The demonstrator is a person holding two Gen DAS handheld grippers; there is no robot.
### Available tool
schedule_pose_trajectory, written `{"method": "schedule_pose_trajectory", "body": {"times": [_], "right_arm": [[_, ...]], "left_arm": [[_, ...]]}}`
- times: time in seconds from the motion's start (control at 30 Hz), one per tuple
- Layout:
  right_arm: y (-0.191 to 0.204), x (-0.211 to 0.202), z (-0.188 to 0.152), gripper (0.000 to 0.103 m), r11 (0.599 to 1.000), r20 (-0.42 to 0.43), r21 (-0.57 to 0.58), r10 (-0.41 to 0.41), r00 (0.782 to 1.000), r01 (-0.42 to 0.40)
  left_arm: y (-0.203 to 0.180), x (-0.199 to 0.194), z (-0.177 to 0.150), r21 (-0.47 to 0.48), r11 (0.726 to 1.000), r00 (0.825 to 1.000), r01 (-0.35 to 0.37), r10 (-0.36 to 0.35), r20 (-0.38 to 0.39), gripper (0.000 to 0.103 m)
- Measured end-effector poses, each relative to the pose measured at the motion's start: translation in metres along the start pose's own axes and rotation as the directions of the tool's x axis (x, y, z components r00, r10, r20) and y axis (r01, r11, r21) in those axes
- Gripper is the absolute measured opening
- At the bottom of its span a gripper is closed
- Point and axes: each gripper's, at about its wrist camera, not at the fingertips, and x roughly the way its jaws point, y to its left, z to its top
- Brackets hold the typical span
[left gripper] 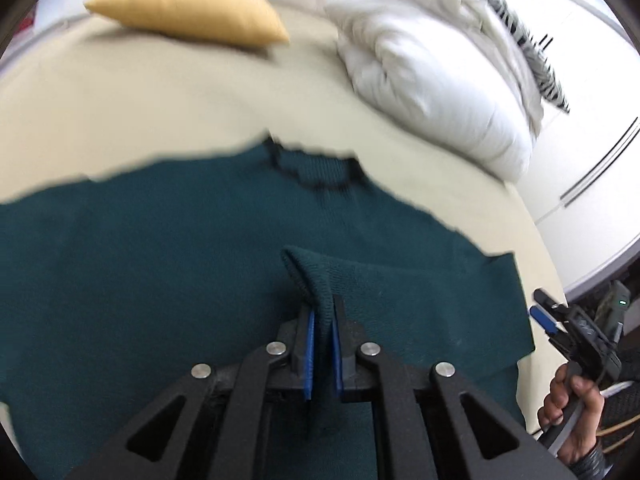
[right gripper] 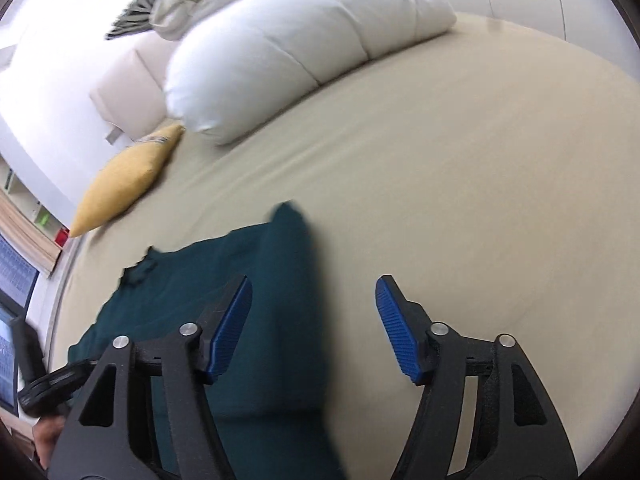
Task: Fold small clothes
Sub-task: 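Fold the held sleeve across the sweater body with the right tool while the left tool pins the body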
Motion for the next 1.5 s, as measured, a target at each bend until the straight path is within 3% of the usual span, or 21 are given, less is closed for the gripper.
{"method": "schedule_pose_trajectory", "body": {"times": [0.07,0.3,0.4,0.47,0.53,0.63,0.8,0.9,1.03,1.13,1.17,1.23,1.3,1.37,1.4,1.47,1.5], "right_arm": [[-0.004,0.013,0.009,0.06,1.0,-0.02,-0.008,-0.026,0.999,0.025],[0.009,0.06,0.016,0.059,1.0,-0.091,-0.019,-0.01,0.996,0.008],[0.025,0.074,0.014,0.057,0.998,-0.091,-0.054,-0.041,0.995,0.036],[0.029,0.079,0.015,0.049,0.996,-0.098,-0.068,-0.055,0.994,0.049],[0.035,0.084,0.016,0.021,0.992,-0.121,-0.107,-0.077,0.99,0.064],[0.054,0.087,0.012,0.007,0.966,-0.119,-0.229,-0.153,0.981,0.123],[0.057,0.078,0.017,0.005,0.972,-0.073,-0.194,-0.149,0.986,0.132],[0.041,0.096,0.01,0.004,0.974,-0.1,-0.179,-0.157,0.983,0.137],[0.04,0.093,0.01,0.008,0.979,-0.101,-0.174,-0.129,0.986,0.111],[0.04,0.066,0.012,0.011,0.986,-0.095,-0.138,-0.106,0.99,0.092],[0.041,0.058,0.01,0.016,0.989,-0.097,-0.125,-0.086,0.992,0.073],[0.044,0.044,0.002,0.053,0.992,-0.107,-0.113,-0.07,0.992,0.058],[0.05,0.035,-0.013,0.056,0.986,-0.112,-0.155,-0.085,0.99,0.067],[0.054,0.04,-0.028,0.044,0.969,-0.161,-0.223,-0.143,0.977,0.105],[0.052,0.044,-0.034,0.033,0.968,-0.186,-0.227,-0.151,0.971,0.107],[0.05,0.044,-0.036,0.024,0.969,-0.181,-0.227,-0.143,0.973,0.101],[0.051,0.043,-0.036,0.015,0.969,-0.183,-0.227,-0.141,0.973,0.098]], "left_arm": [[0.005,-0.012,0.005,0.011,1.0,0.998,-0.002,0.001,0.061,0.008],[0.04,0.004,-0.002,-0.04,0.999,0.999,-0.033,0.035,0.041,0.008],[0.047,0.003,-0.009,-0.055,0.998,0.998,-0.034,0.036,0.052,0.008],[0.047,0.002,-0.012,-0.052,0.998,0.997,-0.035,0.039,0.061,0.008],[0.048,0.002,-0.012,-0.058,0.998,0.997,-0.033,0.037,0.071,0.008],[0.049,0.001,-0.009,-0.056,0.998,0.996,-0.034,0.039,0.08,0.008],[0.053,0.006,0.0,-0.052,0.997,0.994,-0.058,0.063,0.088,0.008],[0.061,0.024,-0.002,-0.049,0.996,0.996,-0.072,0.075,0.055,0.009],[0.063,0.019,-0.004,-0.052,0.997,0.996,-0.05,0.053,0.065,0.009],[0.066,0.018,-0.006,-0.07,0.997,0.997,-0.035,0.04,0.066,0.013],[0.068,0.018,-0.006,-0.078,0.997,0.997,-0.028,0.034,0.065,0.013],[0.067,0.019,-0.005,-0.073,0.997,0.997,-0.031,0.035,0.062,0.013],[0.065,0.019,-0.005,-0.061,0.997,0.997,-0.035,0.039,0.061,0.013],[0.066,0.019,-0.005,-0.06,0.998,0.998,-0.033,0.037,0.06,0.013],[0.066,0.019,-0.005,-0.061,0.998,0.998,-0.032,0.036,0.059,0.013],[0.066,0.018,-0.005,-0.059,0.998,0.998,-0.035,0.038,0.058,0.013],[0.066,0.017,-0.005,-0.057,0.998,0.997,-0.038,0.041,0.059,0.013]]}}
